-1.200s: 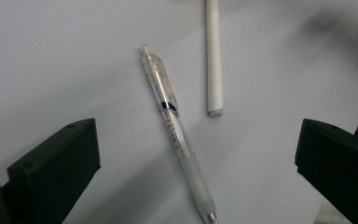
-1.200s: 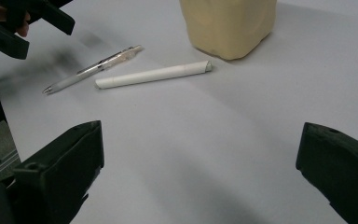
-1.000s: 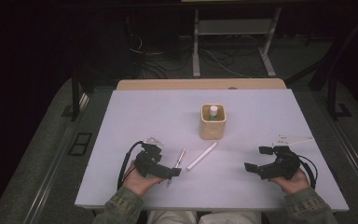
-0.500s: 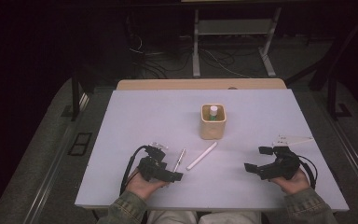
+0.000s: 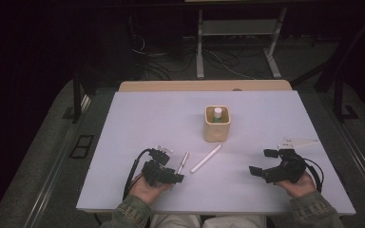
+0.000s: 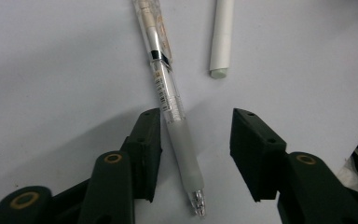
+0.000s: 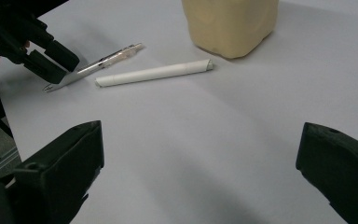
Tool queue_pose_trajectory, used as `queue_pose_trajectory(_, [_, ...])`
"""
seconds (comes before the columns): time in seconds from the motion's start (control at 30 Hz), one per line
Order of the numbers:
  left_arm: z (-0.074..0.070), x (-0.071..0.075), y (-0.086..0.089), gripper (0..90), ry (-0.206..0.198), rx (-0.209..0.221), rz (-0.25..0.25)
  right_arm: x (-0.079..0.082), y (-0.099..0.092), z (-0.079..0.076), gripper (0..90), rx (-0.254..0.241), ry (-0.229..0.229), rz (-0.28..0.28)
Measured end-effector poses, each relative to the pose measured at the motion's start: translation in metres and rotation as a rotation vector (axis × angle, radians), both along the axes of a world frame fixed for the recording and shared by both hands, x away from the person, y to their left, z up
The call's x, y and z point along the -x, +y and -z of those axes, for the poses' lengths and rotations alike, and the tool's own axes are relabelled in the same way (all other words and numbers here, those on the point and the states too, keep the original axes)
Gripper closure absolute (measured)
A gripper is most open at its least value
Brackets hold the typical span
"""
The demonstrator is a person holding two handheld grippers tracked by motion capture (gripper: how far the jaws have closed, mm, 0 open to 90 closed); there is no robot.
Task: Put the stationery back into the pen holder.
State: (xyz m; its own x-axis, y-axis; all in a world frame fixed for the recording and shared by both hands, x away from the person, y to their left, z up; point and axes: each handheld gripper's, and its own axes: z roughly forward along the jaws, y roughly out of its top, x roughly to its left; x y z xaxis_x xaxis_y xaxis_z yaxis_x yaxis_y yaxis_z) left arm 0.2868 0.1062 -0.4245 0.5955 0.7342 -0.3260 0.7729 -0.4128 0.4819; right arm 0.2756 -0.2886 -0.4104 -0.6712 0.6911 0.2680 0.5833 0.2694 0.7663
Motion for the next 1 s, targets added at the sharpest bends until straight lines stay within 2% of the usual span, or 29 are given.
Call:
queue_pose_trajectory(0.27, [0.0019, 0.0009, -0.0019, 62.7, -0.004, -0.022, -0.013, 0.0001, -0.0001, 0.0001, 0.5, 0.0, -0.002, -0.002])
queue_pose_trajectory(0.3, [0.0016, 0.0007, -0.0013, 63.9, -0.004, -0.039, 0.005, 0.0, -0.0002, 0.0002, 0.5, 0.001, -0.002, -0.002])
queue_pose_trajectory(0.4, [0.0029, 0.0016, -0.004, 67.8, -0.008, -0.057, 0.005, 0.0, -0.0003, 0.0002, 0.5, 0.0, -0.001, -0.002])
queue_pose_trajectory(0.6, [0.004, 0.0042, -0.0072, 73.8, -0.035, -0.086, -0.02, -0.0002, -0.0011, 0.0003, 0.5, 0.001, -0.001, -0.001])
queue_pose_trajectory(0.77, [0.0049, 0.0062, -0.0072, 75.7, -0.039, -0.079, -0.05, -0.0001, -0.0011, 0.0003, 0.5, 0.002, -0.001, -0.001])
queue_pose_trajectory(1.0, [0.0079, 0.0051, -0.0023, 78.6, -0.016, -0.021, -0.088, 0.0002, -0.001, 0.0003, 0.5, 0.002, -0.003, -0.002])
